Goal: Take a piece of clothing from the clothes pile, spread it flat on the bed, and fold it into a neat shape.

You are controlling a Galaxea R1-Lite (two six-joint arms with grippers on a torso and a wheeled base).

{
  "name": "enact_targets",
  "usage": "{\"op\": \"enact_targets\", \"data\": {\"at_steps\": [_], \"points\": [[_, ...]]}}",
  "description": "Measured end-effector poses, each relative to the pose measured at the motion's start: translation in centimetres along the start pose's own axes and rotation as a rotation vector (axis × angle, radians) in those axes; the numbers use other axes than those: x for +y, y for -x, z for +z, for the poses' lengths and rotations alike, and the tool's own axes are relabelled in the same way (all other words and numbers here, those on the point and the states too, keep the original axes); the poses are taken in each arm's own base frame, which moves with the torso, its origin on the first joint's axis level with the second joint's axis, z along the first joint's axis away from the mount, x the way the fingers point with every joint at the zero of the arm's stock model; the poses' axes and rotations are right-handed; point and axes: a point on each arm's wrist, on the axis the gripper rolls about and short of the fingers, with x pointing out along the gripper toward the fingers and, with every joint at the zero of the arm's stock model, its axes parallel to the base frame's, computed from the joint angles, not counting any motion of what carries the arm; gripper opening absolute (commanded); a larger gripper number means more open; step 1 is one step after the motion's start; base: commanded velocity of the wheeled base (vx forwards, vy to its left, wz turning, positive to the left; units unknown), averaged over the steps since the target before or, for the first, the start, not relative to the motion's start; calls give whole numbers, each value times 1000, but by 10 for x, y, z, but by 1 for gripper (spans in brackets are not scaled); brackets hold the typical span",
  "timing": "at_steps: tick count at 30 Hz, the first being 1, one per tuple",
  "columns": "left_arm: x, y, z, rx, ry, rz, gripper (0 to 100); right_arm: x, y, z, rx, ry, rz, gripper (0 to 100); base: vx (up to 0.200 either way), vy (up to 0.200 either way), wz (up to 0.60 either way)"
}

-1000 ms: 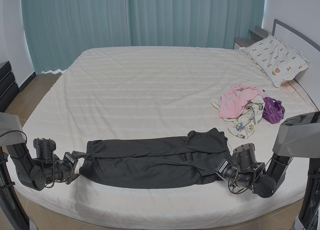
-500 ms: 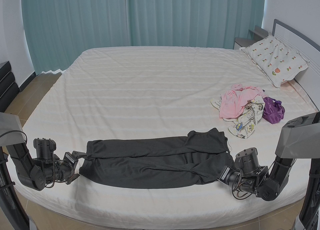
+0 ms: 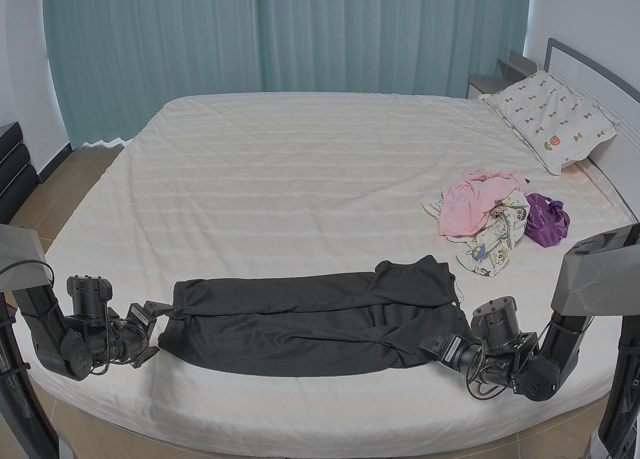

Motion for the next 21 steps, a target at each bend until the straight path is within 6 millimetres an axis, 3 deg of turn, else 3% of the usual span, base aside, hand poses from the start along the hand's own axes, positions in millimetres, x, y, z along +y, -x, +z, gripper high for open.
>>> {"op": "enact_targets", "data": {"at_steps": [13,21], "points": [[0,0,0,1,0,1,100,4,3,44,-73,-100,135,100,0,0,0],[0,0,0,1,0,0,100,16,-2,49,-103,-145,239,100,0,0,0]]}}
